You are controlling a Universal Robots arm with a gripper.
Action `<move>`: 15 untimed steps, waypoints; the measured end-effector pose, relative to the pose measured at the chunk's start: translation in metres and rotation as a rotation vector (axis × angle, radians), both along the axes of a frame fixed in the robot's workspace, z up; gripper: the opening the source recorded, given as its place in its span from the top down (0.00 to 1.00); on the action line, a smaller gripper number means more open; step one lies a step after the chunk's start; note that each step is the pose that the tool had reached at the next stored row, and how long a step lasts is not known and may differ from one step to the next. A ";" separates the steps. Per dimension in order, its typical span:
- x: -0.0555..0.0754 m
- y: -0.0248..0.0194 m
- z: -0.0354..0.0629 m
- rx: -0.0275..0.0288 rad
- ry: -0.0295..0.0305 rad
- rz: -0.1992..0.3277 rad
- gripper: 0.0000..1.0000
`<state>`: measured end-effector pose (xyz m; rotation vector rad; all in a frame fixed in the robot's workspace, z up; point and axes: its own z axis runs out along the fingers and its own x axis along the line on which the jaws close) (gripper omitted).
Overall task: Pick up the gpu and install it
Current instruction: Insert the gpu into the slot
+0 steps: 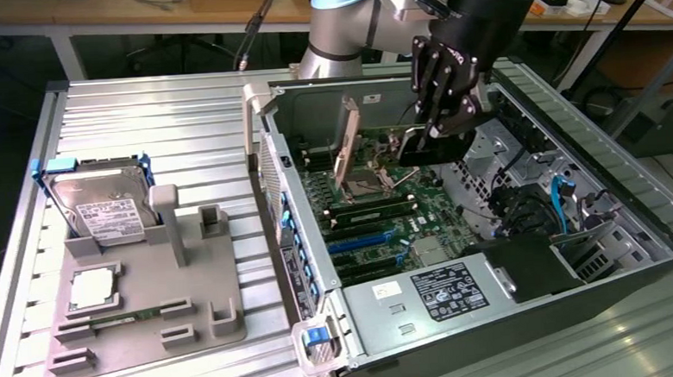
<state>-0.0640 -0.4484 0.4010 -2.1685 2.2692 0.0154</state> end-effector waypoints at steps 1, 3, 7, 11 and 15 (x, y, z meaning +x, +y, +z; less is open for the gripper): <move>0.000 0.0000 -0.0009 -0.0001 0.0001 0.000 0.73; 0.000 0.0000 -0.0027 -0.0001 0.0001 0.000 0.73; 0.000 0.0000 -0.0062 0.0000 0.0000 0.000 0.73; 0.000 0.0000 -0.0108 -0.0001 0.0001 0.000 0.73; 0.000 0.0000 -0.0146 -0.0001 0.0001 0.000 0.73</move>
